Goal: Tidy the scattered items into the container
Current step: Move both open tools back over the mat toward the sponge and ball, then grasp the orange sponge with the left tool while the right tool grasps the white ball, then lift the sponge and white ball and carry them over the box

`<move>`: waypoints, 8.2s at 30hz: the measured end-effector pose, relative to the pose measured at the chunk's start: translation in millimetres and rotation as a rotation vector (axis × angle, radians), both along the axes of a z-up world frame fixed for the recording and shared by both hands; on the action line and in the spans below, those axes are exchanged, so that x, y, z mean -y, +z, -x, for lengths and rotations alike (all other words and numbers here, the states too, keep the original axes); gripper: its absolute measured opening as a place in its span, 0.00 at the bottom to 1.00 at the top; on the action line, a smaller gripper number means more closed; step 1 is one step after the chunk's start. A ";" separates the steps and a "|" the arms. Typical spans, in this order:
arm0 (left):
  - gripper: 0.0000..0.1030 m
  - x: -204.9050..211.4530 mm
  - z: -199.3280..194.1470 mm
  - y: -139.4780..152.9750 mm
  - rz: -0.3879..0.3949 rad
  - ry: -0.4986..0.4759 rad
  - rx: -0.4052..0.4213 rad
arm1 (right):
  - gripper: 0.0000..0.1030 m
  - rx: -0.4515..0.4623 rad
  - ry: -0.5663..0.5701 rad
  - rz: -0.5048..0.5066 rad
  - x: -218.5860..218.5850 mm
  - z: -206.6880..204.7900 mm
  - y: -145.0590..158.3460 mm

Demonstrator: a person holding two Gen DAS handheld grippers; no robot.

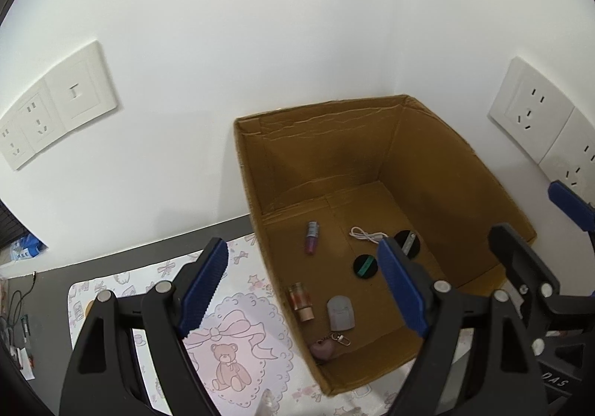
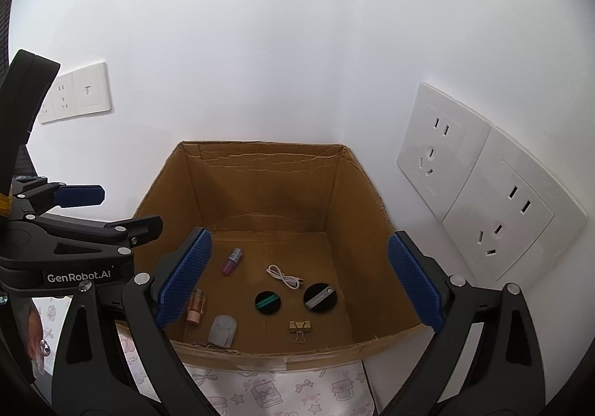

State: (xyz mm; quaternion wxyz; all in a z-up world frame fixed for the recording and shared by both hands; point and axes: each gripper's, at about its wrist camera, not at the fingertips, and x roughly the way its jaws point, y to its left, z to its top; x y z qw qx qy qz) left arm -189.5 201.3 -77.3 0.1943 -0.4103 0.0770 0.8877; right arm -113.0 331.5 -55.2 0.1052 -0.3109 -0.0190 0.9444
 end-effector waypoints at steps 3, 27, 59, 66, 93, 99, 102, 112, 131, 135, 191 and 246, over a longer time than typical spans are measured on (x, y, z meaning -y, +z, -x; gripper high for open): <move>0.79 9.3 -5.8 1.7 -0.005 0.011 -0.004 | 0.94 -0.003 0.009 -0.002 6.0 -3.6 1.1; 0.79 154.4 -30.7 3.7 0.010 0.211 -0.018 | 0.94 -0.022 0.184 -0.007 111.3 -17.1 12.3; 0.79 346.2 -38.7 -25.1 0.036 0.494 0.019 | 0.94 0.034 0.510 0.017 300.4 17.4 -28.8; 0.79 371.2 -34.2 -46.0 0.026 0.520 0.021 | 0.94 0.071 0.545 0.015 322.3 29.4 -50.4; 0.79 426.0 68.0 -225.5 -0.036 0.447 0.219 | 0.94 0.284 0.757 0.073 389.6 117.1 -215.9; 0.79 429.4 81.1 -252.7 -0.033 0.418 0.256 | 0.94 0.330 0.810 0.054 405.7 136.1 -250.2; 0.79 423.2 83.9 -256.8 -0.006 0.387 0.247 | 0.94 0.335 0.818 0.044 412.2 142.8 -260.4; 0.79 419.6 94.8 -262.8 0.013 0.367 0.246 | 0.94 0.339 0.828 0.025 424.5 157.8 -271.3; 0.79 425.8 96.9 -262.0 0.027 0.348 0.230 | 0.54 0.382 0.819 -0.001 432.6 164.5 -282.8; 0.79 429.8 101.2 -265.2 0.027 0.346 0.230 | 0.48 0.386 0.816 -0.002 431.5 166.9 -282.1; 0.46 322.2 95.1 -243.3 0.135 0.341 0.104 | 0.36 0.353 0.718 0.043 381.3 164.4 -267.8; 0.46 285.9 -43.9 28.4 0.094 0.270 -0.268 | 0.36 -0.045 0.607 0.000 289.7 29.4 14.3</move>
